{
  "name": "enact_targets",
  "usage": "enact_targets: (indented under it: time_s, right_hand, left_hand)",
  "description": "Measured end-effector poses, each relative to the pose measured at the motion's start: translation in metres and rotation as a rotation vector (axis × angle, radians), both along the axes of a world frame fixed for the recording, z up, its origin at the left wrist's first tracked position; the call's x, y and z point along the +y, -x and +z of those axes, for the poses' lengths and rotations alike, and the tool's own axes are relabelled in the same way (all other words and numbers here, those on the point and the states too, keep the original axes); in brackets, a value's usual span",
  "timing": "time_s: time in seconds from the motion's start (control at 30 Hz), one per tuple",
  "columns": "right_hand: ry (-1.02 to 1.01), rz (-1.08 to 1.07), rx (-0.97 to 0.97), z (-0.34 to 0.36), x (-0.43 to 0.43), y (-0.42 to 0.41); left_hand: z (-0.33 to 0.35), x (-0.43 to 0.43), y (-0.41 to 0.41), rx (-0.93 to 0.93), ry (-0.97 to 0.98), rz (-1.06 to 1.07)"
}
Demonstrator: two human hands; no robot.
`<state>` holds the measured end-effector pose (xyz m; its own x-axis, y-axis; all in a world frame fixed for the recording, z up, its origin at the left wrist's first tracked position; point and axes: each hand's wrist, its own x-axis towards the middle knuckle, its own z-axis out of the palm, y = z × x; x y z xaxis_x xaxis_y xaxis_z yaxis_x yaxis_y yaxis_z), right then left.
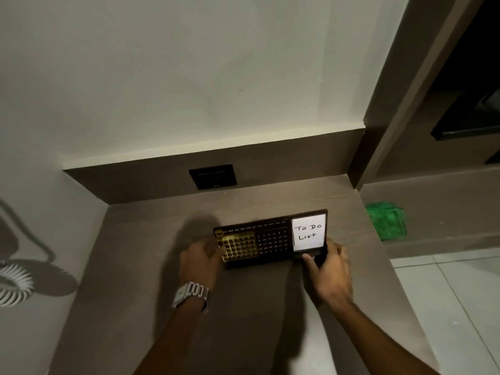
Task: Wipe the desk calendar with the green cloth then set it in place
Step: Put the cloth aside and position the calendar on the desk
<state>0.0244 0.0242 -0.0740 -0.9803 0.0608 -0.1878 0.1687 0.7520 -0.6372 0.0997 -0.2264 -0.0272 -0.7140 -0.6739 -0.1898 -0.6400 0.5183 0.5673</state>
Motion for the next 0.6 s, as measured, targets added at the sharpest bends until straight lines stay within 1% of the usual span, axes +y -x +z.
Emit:
enact_targets:
  time_s: [0.07,0.13,0.27,0.47,0.6]
  right_hand:
    - [-0.030,-0.017,-0.026,0.001,-0.011,0.001]
    - [-0.042,-0.013,-0.034,0.001,-0.020,0.004]
    - [-0.050,0.009,-0.027,0.000,-0.036,0.017]
    - [-0.032,0.084,-0.040,-0.001,-0.050,0.035]
    - [-0.023,0.109,-0.070,-0.001,-0.056,0.041]
  left_hand:
    - [-0.008,-0.004,0.009,0.024,-0.080,0.051]
    - [-0.013,-0.008,0.017,0.040,-0.119,0.081]
    - [-0.017,-0.020,0.028,0.084,-0.109,0.107]
    - [-0.015,-0.035,0.038,0.117,-0.182,0.128]
    - [-0.014,-0.039,0.040,0.138,-0.155,0.147]
